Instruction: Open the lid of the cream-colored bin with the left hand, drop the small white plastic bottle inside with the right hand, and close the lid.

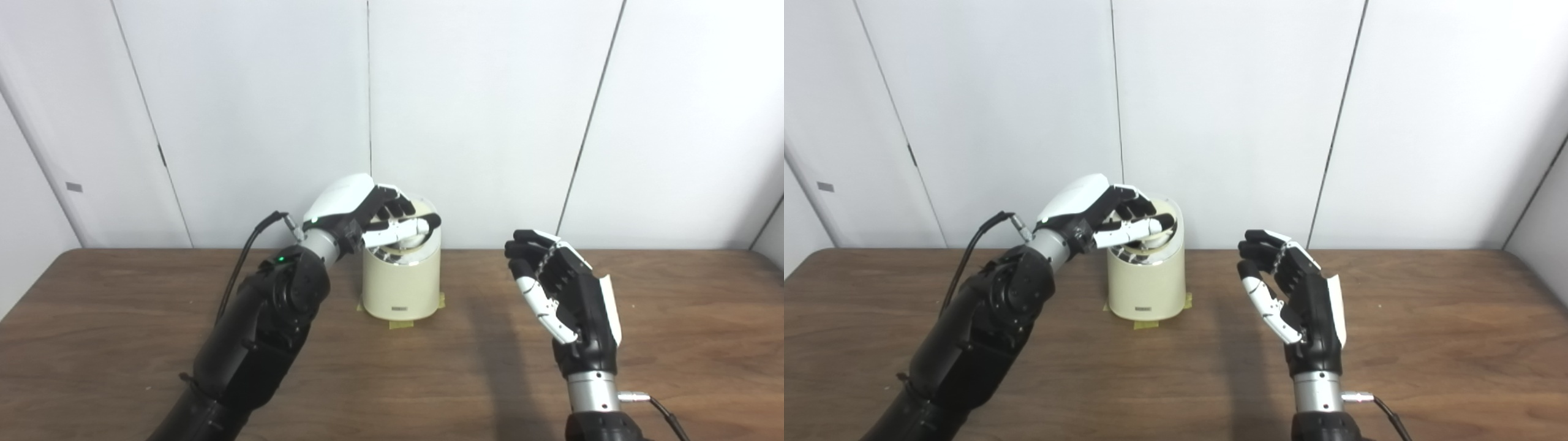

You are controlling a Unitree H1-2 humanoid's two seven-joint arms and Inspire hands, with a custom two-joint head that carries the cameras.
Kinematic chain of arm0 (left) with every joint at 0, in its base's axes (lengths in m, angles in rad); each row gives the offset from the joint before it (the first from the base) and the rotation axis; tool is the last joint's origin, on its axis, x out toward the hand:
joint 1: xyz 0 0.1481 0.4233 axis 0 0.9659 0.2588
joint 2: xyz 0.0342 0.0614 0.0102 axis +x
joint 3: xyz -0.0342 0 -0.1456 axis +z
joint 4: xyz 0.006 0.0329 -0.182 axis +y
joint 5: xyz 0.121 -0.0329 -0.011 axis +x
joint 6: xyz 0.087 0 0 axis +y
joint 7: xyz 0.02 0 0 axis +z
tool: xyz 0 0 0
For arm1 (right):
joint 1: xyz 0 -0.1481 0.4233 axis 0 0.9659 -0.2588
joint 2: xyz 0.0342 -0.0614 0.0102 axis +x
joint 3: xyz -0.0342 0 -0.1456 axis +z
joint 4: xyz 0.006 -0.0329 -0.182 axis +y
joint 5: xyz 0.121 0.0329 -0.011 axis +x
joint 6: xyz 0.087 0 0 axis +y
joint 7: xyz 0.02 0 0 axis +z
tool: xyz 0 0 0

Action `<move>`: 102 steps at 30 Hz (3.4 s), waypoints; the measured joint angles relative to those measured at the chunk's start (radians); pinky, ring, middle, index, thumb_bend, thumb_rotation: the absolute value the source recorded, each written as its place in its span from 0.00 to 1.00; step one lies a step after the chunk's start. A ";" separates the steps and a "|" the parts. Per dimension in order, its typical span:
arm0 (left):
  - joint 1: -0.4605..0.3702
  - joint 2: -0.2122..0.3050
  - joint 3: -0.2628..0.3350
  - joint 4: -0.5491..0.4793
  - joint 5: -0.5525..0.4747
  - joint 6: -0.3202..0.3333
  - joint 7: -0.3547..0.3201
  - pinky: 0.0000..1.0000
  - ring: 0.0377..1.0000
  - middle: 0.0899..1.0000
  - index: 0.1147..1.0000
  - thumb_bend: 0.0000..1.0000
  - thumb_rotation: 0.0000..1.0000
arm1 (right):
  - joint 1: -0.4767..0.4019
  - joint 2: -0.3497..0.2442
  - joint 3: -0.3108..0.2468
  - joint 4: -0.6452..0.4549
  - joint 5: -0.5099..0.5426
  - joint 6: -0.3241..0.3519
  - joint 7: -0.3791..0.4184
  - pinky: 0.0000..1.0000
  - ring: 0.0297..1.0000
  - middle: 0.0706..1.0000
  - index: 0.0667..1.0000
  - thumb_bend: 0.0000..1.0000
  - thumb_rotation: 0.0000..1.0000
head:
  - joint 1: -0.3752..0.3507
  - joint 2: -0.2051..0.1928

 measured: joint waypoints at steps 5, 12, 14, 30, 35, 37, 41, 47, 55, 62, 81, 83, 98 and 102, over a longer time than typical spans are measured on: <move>0.000 0.002 -0.002 0.000 0.000 -0.008 0.001 1.00 0.78 0.72 0.71 0.70 0.90 | 0.000 0.000 0.000 0.000 0.000 0.000 0.000 0.63 0.66 0.62 0.64 0.23 0.41 | -0.002 0.000; 0.000 0.004 -0.009 0.000 0.004 -0.007 0.001 1.00 0.78 0.73 0.73 0.72 0.91 | -0.001 0.000 0.000 0.000 -0.003 0.000 -0.002 0.62 0.66 0.62 0.64 0.23 0.42 | -0.005 0.002; 0.000 0.004 -0.012 0.000 0.010 -0.006 0.001 1.00 0.79 0.74 0.74 0.73 0.92 | -0.001 0.000 0.000 0.000 -0.003 0.000 -0.002 0.63 0.66 0.62 0.64 0.24 0.42 | -0.005 0.002; 0.005 0.065 -0.141 0.000 0.185 -0.089 0.018 1.00 0.81 0.70 0.70 0.76 0.88 | -0.007 0.000 0.000 0.000 -0.006 -0.001 -0.005 0.61 0.65 0.61 0.63 0.24 0.41 | -0.009 0.006; 0.008 0.072 -0.170 0.000 0.277 -0.136 0.023 1.00 0.80 0.70 0.70 0.78 0.88 | -0.008 0.003 0.001 0.000 -0.010 -0.002 -0.007 0.61 0.65 0.61 0.63 0.23 0.40 | -0.014 0.009; 0.015 0.072 -0.178 -0.001 0.309 -0.158 0.029 1.00 0.81 0.72 0.70 0.77 0.88 | -0.008 0.004 0.001 0.000 -0.010 -0.002 -0.007 0.61 0.65 0.61 0.63 0.24 0.39 | -0.015 0.011; 0.028 0.080 -0.213 -0.014 0.400 -0.195 0.020 1.00 0.81 0.73 0.70 0.75 0.91 | -0.008 0.005 0.001 0.000 -0.015 -0.002 -0.017 0.61 0.65 0.61 0.63 0.25 0.40 | -0.018 0.011; 0.039 0.085 -0.235 -0.017 0.496 -0.249 0.021 1.00 0.81 0.75 0.70 0.74 0.93 | -0.012 0.006 0.001 0.000 -0.014 -0.002 -0.017 0.61 0.65 0.61 0.64 0.25 0.41 | -0.023 0.015; 0.068 0.067 -0.224 -0.019 0.534 -0.257 0.038 1.00 0.80 0.74 0.70 0.73 0.94 | -0.013 0.006 0.001 0.000 -0.004 -0.002 -0.017 0.61 0.66 0.62 0.63 0.27 0.41 | -0.025 0.018; 0.071 0.065 -0.211 -0.019 0.535 -0.276 0.038 1.00 0.81 0.75 0.71 0.72 0.94 | -0.018 0.006 0.000 0.000 0.000 -0.002 -0.020 0.61 0.65 0.62 0.63 0.27 0.40 | -0.023 0.017; 0.180 -0.075 0.000 -0.018 0.474 -0.229 0.339 0.98 0.84 0.80 0.80 0.63 1.00 | -0.018 0.008 0.000 0.000 0.005 -0.002 -0.019 0.61 0.65 0.61 0.63 0.25 0.40 | -0.021 0.012; 0.181 -0.080 0.019 -0.037 0.466 -0.225 0.363 0.97 0.84 0.81 0.81 0.61 1.00 | -0.018 0.008 0.000 0.000 0.003 -0.002 -0.019 0.61 0.65 0.62 0.63 0.25 0.40 | -0.021 0.012; 0.346 -0.166 0.282 -0.227 -0.104 -0.337 0.472 0.63 0.72 0.73 0.71 0.25 0.73 | -0.018 0.005 -0.002 0.000 0.012 -0.002 -0.017 0.59 0.65 0.63 0.63 0.27 0.39 | -0.012 0.011; 0.437 -0.182 0.348 -0.229 -0.293 -0.417 0.491 0.64 0.72 0.72 0.70 0.22 0.60 | -0.018 0.001 -0.008 0.000 0.012 -0.002 -0.017 0.60 0.66 0.65 0.64 0.26 0.38 | -0.011 0.009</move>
